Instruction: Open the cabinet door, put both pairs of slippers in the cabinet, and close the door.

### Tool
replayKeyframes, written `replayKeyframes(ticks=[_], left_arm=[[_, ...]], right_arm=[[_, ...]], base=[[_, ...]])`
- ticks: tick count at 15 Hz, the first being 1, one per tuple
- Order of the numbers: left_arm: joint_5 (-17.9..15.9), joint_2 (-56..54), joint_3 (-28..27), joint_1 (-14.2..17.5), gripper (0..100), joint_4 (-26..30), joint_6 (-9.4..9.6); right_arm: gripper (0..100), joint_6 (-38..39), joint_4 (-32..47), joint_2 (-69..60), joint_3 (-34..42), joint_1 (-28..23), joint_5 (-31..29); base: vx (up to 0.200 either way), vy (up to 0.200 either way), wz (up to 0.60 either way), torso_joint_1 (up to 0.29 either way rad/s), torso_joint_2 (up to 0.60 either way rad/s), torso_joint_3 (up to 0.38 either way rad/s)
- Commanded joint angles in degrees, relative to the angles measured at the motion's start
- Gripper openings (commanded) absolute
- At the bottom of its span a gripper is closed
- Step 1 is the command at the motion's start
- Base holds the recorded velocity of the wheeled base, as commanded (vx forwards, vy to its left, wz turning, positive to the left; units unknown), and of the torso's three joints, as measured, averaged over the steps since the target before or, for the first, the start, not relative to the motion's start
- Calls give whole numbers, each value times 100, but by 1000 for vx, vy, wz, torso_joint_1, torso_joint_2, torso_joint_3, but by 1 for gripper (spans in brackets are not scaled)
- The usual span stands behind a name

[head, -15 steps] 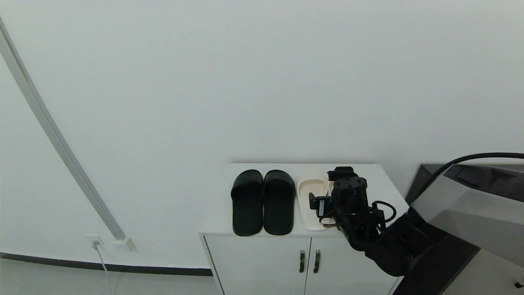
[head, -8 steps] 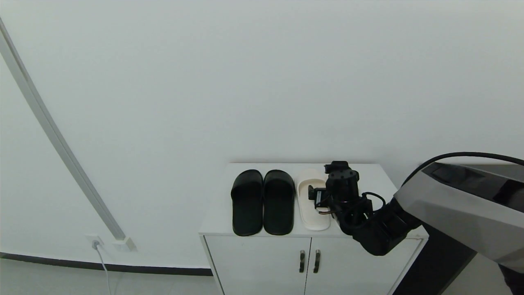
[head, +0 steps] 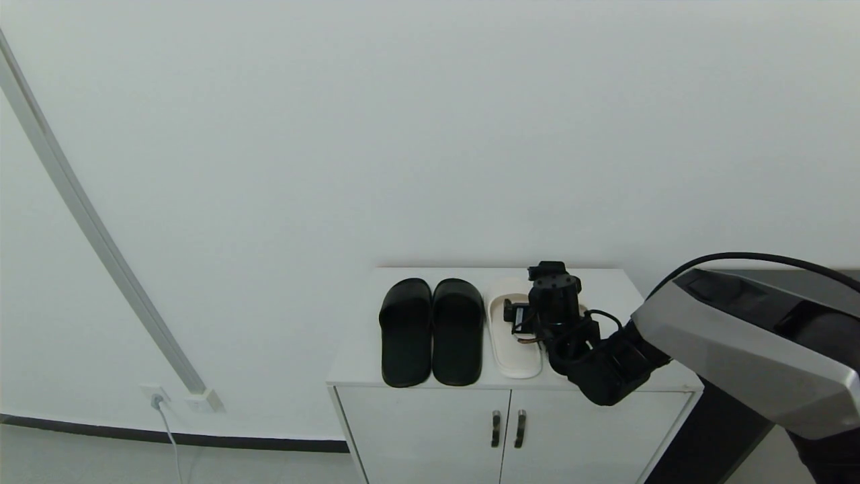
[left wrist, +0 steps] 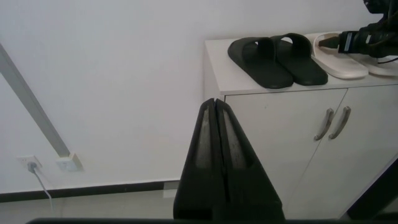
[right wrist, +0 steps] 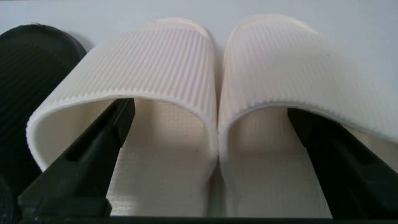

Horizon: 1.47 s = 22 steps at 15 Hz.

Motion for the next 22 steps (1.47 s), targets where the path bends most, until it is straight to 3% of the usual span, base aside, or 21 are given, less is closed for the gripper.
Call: replayKeyframes(ticks=[1,9,13,16,20,22], left_arm=[[-1,7,1,-2,0,-1,-1],[-1,7,1,-2,0,-1,-1],[-1,7,1,-2,0,-1,-1],[-10,7,1,-2,0,-1,-1],[-36,7,1,-2,0,-1,8],[-36,7,1,-2,0,-1,-1]], right_arm=[[0,-14,-5,35,-55,-9,12],[0,-23,-49,-62,15,-36,-14],[0,-137,-93,-958,736,-36,39],[0,-427,-181,-2092,1948,79,856],[0,-559,-225,-3041,2977,404,1524],[0,-691,-189,-3692,3583,588,2403]], base=[[0,0,0,0,0,0],[0,0,0,0,0,0],[0,0,0,0,0,0],[0,0,0,0,0,0],[0,0,0,0,0,0],[0,0,0,0,0,0]])
